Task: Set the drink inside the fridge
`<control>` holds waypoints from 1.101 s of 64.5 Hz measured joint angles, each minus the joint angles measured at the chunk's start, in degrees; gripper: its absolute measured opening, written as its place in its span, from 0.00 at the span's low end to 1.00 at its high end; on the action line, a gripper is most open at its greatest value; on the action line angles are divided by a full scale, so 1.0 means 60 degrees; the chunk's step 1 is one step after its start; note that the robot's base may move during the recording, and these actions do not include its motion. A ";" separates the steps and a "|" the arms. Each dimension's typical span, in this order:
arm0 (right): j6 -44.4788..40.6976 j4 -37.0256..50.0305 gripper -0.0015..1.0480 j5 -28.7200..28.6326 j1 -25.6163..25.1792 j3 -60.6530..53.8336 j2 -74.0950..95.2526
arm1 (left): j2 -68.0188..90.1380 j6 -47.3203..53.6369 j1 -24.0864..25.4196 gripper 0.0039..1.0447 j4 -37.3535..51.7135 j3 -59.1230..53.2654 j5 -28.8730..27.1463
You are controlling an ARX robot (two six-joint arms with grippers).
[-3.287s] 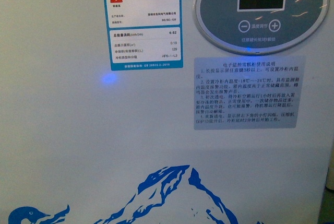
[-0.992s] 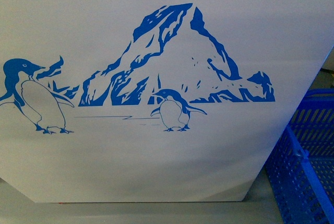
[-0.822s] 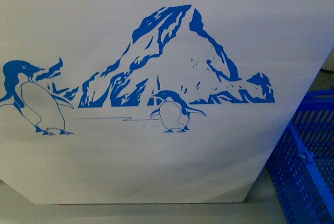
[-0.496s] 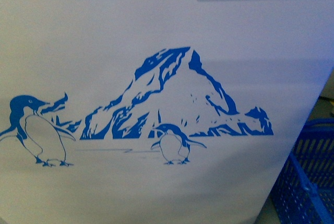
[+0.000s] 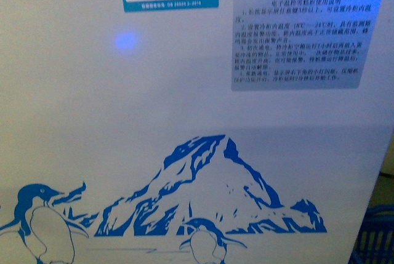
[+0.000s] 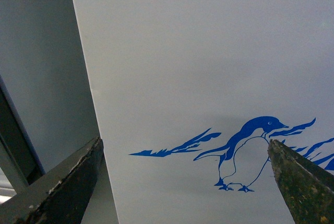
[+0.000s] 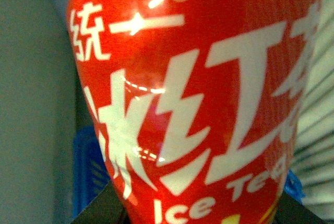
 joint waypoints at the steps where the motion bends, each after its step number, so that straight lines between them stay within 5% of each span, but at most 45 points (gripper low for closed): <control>1: 0.0109 -0.0222 0.36 -0.0015 0.0062 0.0004 -0.0499 | 0.0000 -0.0004 0.0000 0.92 0.0000 0.0000 0.0004; 17: 0.0787 -0.1956 0.36 0.0332 0.0608 0.0036 -0.3993 | 0.0000 0.0000 0.0000 0.92 0.0000 0.0000 0.0000; 33: 0.1042 -0.3504 0.36 0.1821 0.1898 0.0051 -0.6757 | 0.0000 0.0000 0.0000 0.92 0.0000 0.0000 0.0000; 58: 0.0663 -0.4047 0.36 0.4830 0.4000 0.0022 -0.8954 | 0.0000 0.0000 0.0000 0.92 0.0000 0.0000 0.0004; 71: 0.0579 -0.3887 0.36 0.5348 0.4539 -0.0291 -0.9136 | 0.0000 0.0000 0.0000 0.92 0.0000 0.0000 0.0004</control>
